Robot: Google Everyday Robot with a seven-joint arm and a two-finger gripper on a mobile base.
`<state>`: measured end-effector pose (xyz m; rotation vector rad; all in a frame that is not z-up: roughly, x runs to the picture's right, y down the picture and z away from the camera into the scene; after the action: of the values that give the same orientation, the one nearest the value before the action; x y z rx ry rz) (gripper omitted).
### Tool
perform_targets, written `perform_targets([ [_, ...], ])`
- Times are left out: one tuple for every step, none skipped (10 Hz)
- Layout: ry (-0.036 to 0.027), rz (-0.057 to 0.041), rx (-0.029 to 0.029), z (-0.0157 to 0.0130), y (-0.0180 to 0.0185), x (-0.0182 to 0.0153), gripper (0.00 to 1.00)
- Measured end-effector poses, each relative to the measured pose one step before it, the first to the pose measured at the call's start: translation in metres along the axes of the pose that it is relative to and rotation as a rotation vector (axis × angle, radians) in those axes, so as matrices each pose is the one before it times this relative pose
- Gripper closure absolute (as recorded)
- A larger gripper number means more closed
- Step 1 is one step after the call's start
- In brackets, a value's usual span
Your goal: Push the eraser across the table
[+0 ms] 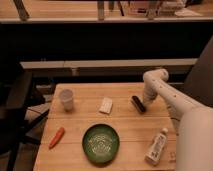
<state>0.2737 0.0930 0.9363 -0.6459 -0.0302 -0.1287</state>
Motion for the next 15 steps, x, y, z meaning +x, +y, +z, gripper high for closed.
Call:
perform_targets([
  [0.00480, -0.01600, -0.01132, 0.00160, 0.00204, -0.00495, 0.95],
  [0.00824, -0.01847, -0.00974, 0.00169, 0.00105, -0.00625, 0.95],
  [0.00330, -0.01462, -0.00863, 0.00202, -0.00045, -0.00731, 0.95],
  [0.00194, -0.01218, -0.00434, -0.00018, -0.00106, -0.00558, 0.95],
  [0.00567, -0.01345, -0.00481, 0.00002, 0.00027, -0.00280, 0.95],
  [0.00506, -0.01083, -0.00493, -0.00031, 0.00125, -0.00251, 0.95],
  [0.00491, -0.02115, -0.00840, 0.00074, 0.00010, -0.00884, 0.95],
  [-0.00076, -0.01828, -0.00357, -0.00006, -0.00216, -0.00996, 0.95],
  [0.00418, -0.00426, -0.00205, -0.00008, 0.00018, -0.00073, 0.95],
  [0.00666, -0.00882, -0.00300, 0.00030, 0.00027, -0.00156, 0.95],
  [0.00849, -0.00889, -0.00280, 0.00009, 0.00062, -0.00075, 0.95],
  [0.00957, -0.01953, -0.00504, 0.00028, 0.00104, -0.00324, 0.95],
  [0.00392, -0.01663, -0.00298, -0.00032, -0.00033, -0.00599, 0.95],
  [0.00748, -0.02995, -0.00293, -0.00075, -0.00262, -0.01130, 0.95],
  [0.00512, -0.01478, -0.00186, -0.00034, -0.00038, -0.00393, 0.95],
])
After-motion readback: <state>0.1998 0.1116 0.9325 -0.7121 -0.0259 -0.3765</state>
